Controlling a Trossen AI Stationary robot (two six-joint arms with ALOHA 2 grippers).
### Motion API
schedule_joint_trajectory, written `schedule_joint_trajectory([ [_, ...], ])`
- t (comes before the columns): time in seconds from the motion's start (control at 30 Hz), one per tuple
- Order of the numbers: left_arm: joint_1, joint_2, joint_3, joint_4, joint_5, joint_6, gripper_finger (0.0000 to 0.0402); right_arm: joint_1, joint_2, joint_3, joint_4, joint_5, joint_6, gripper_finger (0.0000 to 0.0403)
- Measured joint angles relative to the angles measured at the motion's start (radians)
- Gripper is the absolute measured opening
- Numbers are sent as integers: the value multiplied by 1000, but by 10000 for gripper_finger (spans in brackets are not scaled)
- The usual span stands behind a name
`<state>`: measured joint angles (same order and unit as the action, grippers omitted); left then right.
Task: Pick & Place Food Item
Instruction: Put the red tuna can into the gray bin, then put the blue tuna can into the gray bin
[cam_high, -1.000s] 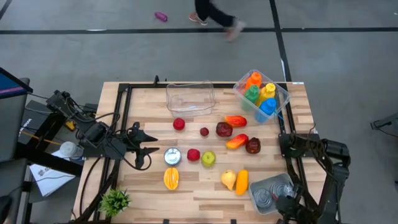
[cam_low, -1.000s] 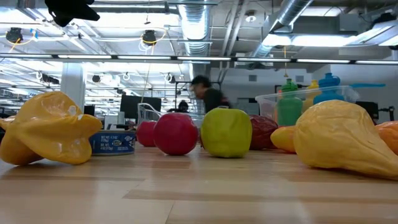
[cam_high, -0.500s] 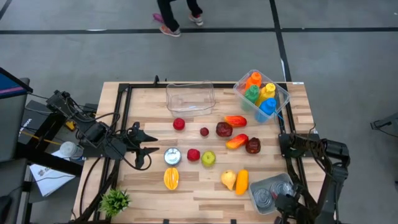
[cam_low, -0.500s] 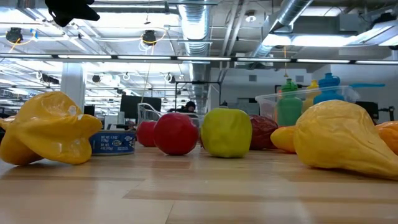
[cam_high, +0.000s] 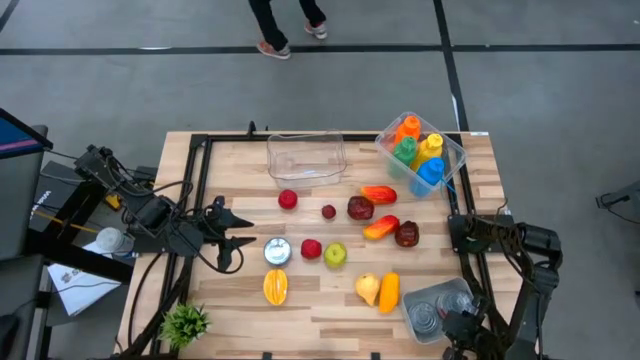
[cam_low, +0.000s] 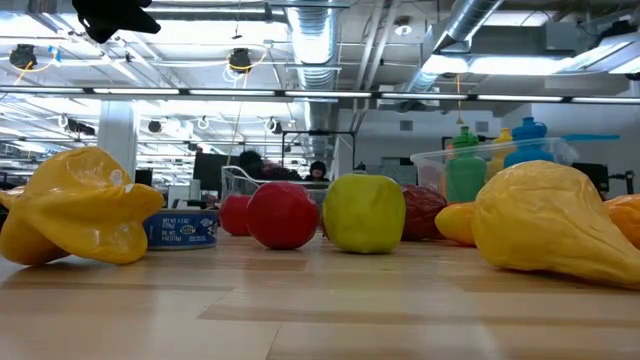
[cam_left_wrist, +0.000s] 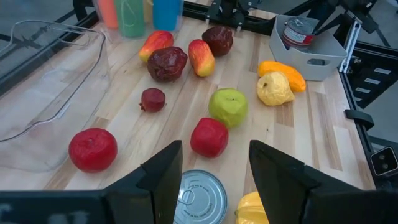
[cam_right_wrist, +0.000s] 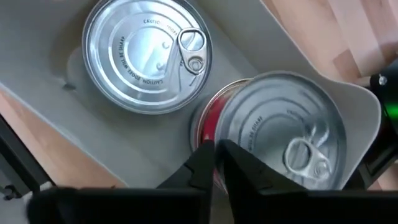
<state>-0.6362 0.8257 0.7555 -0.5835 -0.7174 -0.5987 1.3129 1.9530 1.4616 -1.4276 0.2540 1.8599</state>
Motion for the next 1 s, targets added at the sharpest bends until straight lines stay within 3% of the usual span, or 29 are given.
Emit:
schedule_joint_trajectory([
  [0.27, 0, 0, 0, 0, 0, 0, 176, -45, -6, 52, -63, 10, -67, 142],
  [0.33, 0, 0, 0, 0, 0, 0, 176, -63, -6, 101, -102, 58, -113, 165],
  [0.4, 0, 0, 0, 0, 0, 0, 176, -88, -6, 165, -138, 165, -175, 182],
  [0.57, 0, 0, 0, 0, 0, 0, 176, -192, -8, 288, -112, 578, -500, 199],
  [0.63, 0, 0, 0, 0, 0, 0, 176, -265, -10, 303, -46, 641, -676, 199],
  [0.73, 0, 0, 0, 0, 0, 0, 176, -398, -8, 297, 84, 666, -939, 198],
  [0.83, 0, 0, 0, 0, 0, 0, 176, -541, -8, 259, 345, 637, -1266, 205],
  [1.0, 0, 0, 0, -2, 0, 0, 176, -767, -7, 153, 907, 271, -1815, 228],
])
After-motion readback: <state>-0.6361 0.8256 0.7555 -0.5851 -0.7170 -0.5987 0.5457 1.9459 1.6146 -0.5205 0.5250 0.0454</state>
